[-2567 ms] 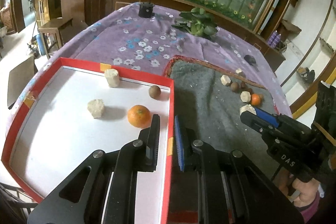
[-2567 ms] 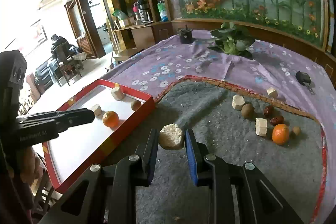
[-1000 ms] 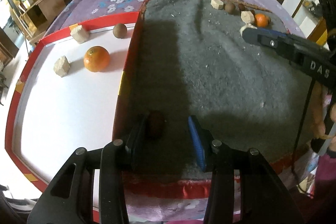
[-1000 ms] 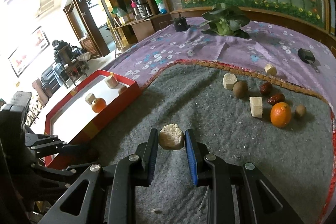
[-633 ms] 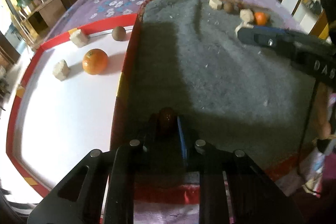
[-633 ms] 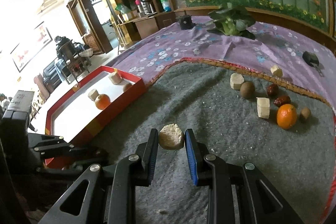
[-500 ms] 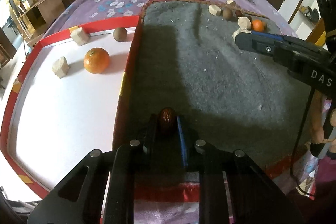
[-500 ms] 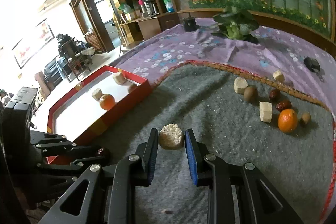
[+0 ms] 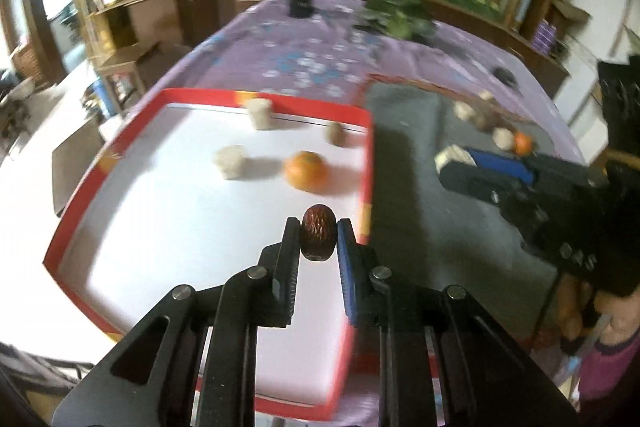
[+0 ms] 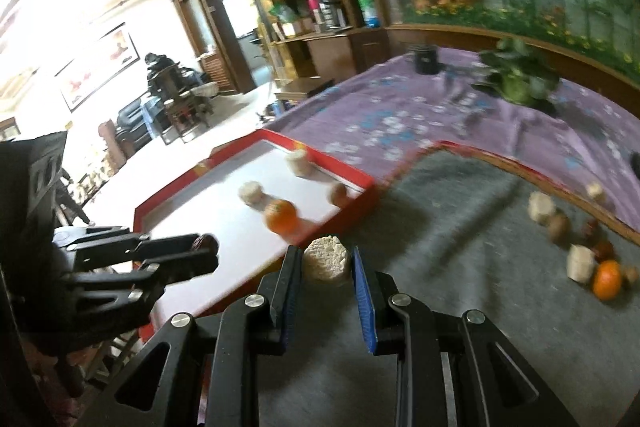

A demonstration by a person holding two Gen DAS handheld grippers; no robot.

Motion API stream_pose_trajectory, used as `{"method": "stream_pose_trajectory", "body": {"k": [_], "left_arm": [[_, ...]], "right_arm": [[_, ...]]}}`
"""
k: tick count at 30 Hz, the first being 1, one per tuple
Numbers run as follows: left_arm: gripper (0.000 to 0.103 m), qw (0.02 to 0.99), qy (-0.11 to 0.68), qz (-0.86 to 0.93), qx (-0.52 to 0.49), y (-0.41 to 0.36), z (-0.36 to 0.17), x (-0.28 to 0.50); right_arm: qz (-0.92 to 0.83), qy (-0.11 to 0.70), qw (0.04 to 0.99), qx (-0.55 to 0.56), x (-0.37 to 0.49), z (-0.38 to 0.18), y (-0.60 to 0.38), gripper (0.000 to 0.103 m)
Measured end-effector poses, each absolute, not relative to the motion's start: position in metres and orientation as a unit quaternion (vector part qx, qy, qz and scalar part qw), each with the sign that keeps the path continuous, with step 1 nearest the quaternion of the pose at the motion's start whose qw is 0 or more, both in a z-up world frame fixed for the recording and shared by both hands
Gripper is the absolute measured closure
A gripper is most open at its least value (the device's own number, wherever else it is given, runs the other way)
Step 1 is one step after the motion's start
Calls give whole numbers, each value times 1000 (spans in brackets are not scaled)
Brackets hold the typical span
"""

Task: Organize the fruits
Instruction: 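Carry the date and white block into the tray and open both grippers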

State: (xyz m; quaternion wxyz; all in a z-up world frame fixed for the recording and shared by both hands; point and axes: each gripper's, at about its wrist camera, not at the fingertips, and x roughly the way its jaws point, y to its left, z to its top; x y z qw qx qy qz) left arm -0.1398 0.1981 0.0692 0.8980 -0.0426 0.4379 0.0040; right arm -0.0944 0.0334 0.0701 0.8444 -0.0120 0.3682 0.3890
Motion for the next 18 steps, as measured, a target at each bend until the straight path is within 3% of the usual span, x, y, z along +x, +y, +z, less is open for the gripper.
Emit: {"method": "stream_pose_trajectory", "body": {"k": [18], "left_arm": [[86,878,464,71,-91,252,32,-116]], "right_arm": [[432,419,795,-80,-79,37,141,78]]}}
